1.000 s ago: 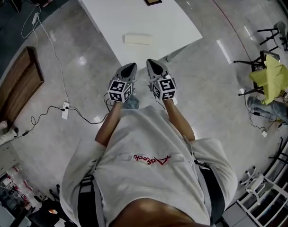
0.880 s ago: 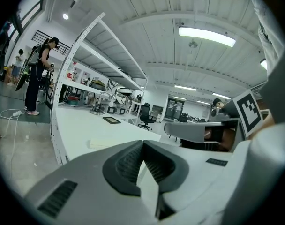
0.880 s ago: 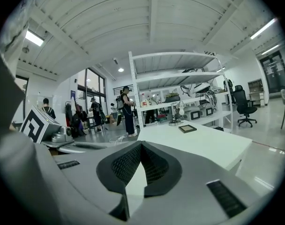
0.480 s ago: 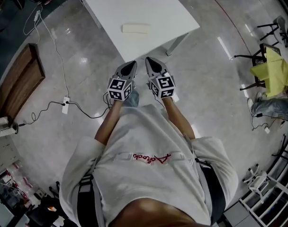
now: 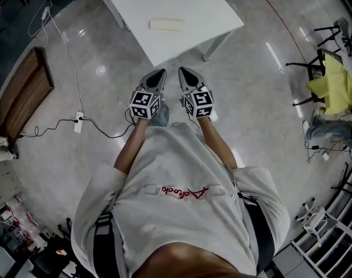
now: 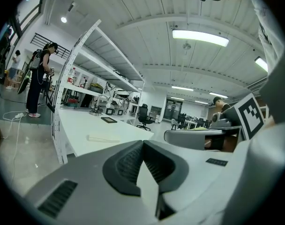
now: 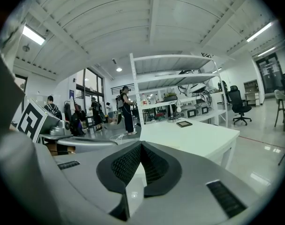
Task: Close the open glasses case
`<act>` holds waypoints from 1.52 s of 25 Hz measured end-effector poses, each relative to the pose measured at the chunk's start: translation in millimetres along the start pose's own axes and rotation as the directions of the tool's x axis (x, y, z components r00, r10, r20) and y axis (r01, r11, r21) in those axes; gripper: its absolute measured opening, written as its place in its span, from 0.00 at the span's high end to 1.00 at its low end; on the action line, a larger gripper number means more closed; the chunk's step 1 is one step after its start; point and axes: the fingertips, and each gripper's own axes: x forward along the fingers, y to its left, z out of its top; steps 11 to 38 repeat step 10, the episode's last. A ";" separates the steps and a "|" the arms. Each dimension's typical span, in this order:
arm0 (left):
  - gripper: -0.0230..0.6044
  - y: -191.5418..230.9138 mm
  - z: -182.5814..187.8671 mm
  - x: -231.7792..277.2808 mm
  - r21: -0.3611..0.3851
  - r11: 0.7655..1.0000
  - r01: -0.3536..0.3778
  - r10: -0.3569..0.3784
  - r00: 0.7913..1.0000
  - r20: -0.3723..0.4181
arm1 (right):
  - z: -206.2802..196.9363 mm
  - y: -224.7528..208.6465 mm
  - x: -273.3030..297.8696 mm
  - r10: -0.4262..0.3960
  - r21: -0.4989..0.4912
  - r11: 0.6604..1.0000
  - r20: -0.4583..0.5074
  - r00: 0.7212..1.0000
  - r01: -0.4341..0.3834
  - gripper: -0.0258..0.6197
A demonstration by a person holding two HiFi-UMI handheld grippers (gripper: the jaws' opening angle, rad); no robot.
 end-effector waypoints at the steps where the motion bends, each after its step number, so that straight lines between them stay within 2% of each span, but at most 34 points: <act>1: 0.92 0.1 -0.2 -1.9 0.000 1.000 -0.002 0.002 1.000 0.002 | -1.6 1.4 -1.8 -0.001 -0.002 1.000 -0.001 1.000 0.001 0.93; 10: 0.92 -8.2 -1.8 -8.2 0.003 1.000 0.005 -0.005 1.000 0.008 | -3.0 12.9 -13.4 0.004 -0.012 1.000 -0.002 1.000 -0.004 0.93; 38: 0.92 -8.2 -1.8 -8.2 0.003 1.000 0.005 -0.005 1.000 0.008 | -3.0 12.9 -13.4 0.004 -0.012 1.000 -0.002 1.000 -0.004 0.93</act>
